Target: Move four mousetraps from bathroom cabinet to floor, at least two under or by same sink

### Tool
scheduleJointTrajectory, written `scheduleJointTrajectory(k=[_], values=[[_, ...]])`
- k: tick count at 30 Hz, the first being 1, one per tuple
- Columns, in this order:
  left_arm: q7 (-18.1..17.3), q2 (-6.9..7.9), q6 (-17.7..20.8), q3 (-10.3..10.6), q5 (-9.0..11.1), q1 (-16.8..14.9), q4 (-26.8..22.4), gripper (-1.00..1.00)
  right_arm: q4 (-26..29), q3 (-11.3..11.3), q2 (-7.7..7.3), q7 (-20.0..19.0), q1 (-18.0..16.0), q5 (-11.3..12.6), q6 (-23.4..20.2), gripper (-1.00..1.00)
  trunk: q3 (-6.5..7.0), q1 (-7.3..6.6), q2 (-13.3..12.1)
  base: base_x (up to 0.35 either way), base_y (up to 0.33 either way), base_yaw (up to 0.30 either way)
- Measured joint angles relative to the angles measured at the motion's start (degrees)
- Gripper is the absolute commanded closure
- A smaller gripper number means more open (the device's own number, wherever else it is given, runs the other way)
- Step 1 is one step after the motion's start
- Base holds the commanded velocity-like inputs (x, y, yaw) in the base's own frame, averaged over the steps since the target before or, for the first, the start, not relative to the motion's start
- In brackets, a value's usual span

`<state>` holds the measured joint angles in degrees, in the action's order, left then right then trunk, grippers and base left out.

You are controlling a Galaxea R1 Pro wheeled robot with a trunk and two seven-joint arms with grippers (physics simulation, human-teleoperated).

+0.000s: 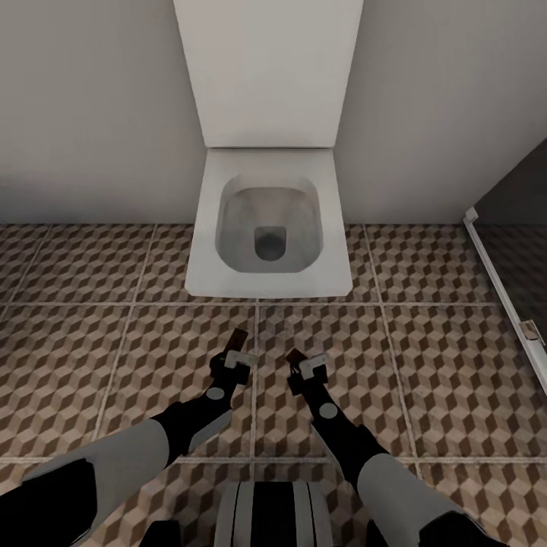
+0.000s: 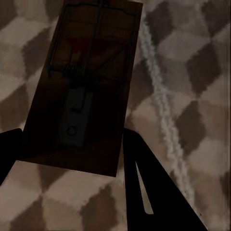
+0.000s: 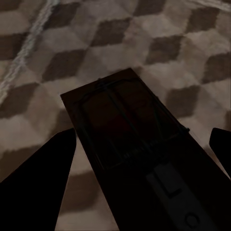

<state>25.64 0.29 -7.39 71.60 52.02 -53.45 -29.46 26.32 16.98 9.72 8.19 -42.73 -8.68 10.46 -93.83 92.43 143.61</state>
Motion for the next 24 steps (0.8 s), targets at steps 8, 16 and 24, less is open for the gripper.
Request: scheduleJointTrajectory(k=[8, 16, 24], values=[[0.0, 0.18, 0.0, 0.1, 0.0, 0.1, -0.9, 1.0, -0.9, 0.0, -0.04, 0.0, -1.1, 0.0, -0.5, 1.0, 0.0, 0.0, 0.0, 0.0, 0.0, 0.0], [-0.1, 0.31, 0.0, 0.2, 0.0, 0.3, -0.6, 1.0, -0.8, -0.1, 0.02, 0.0, -2.3, 0.0, -0.5, 1.0, 0.0, 0.0, 0.0, 0.0, 0.0, 0.0], [-0.1, 0.31, 0.0, 0.2, 0.1, 0.4, 1.3, 1.0, 0.3, -0.1, 0.04, 0.0, -2.5, 0.0, 0.1, 1.0, 0.0, 0.0, 0.0, 0.0, 0.0, 0.0]])
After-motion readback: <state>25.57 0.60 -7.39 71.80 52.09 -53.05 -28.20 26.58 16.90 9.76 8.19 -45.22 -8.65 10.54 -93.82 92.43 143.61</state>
